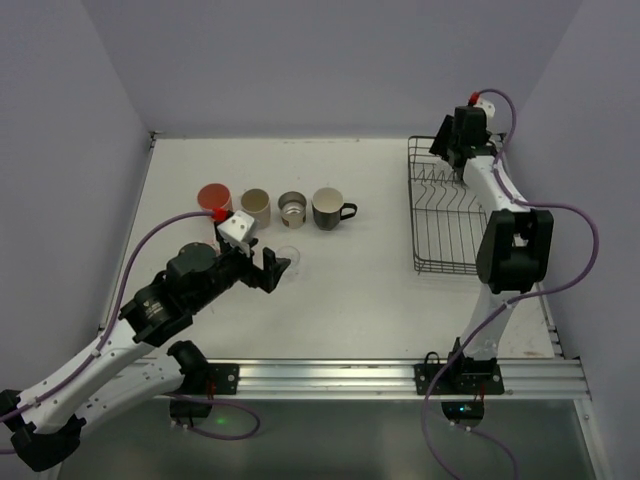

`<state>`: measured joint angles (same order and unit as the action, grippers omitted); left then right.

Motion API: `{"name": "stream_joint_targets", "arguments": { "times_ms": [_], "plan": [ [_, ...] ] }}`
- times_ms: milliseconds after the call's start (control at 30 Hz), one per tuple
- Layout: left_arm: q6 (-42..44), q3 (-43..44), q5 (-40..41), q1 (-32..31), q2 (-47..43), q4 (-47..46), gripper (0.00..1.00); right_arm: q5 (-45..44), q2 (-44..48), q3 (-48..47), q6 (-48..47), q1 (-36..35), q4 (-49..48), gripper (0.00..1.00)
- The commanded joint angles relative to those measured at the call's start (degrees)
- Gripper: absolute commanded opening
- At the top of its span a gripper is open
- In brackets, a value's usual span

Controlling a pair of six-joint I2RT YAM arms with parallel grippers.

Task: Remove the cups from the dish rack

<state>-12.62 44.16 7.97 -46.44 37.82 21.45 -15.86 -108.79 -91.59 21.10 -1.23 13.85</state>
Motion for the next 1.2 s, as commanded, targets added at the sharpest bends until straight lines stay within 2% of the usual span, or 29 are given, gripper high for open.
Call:
{"name": "stream_joint_targets", "arguments": {
  "times_ms": [0,100,300,467,767,833,867,967,1100,1167],
  "plan": [
    [2.16,-0.04,-2.77,0.56,-0.21,-2.2,0.92,-2.43,-3.79,-6.65,-6.15,0.97,6.46,0.71],
    [2.16,-0.04,-3.13,0.56,0.14,-2.2,0.92,-1.89,-7.56,-10.43,-8.0,2.9,7.51,0.77],
    [2.25,-0.04,-5.41,2.4,0.76,-2.73,0.92,0.83,-13.98,-18.25,-10.2,3.61,11.99,0.78],
    [2.08,-0.22,-7.7,5.56,1.81,-3.17,0.92,2.05,-17.5,-21.52,-11.17,3.61,13.04,0.72],
    [1.72,-0.3,-12.36,10.22,3.31,-3.87,0.92,4.7,-22.51,-27.5,-12.14,3.52,15.33,0.68],
    [1.64,-0.3,-12.71,10.66,3.66,-4.05,0.92,4.61,-22.95,-27.94,-11.96,3.52,15.25,0.61],
    [1.55,-0.3,-12.89,10.84,3.83,-3.96,0.92,4.43,-22.78,-27.85,-11.88,3.52,15.07,0.5],
    [1.64,-0.3,-12.98,11.1,4.71,-4.05,0.92,5.57,-20.77,-26.11,-11.52,3.35,12.88,0.38],
    [1.37,0.05,-13.85,11.54,6.12,-4.23,0.92,5.14,-13.04,-19.43,-10.56,2.64,4.55,0.29],
    [1.29,0.13,-14.73,11.54,6.56,-4.49,0.92,5.31,-7.07,-14.95,-9.07,2.55,1.72,0.27]
  ]
}}
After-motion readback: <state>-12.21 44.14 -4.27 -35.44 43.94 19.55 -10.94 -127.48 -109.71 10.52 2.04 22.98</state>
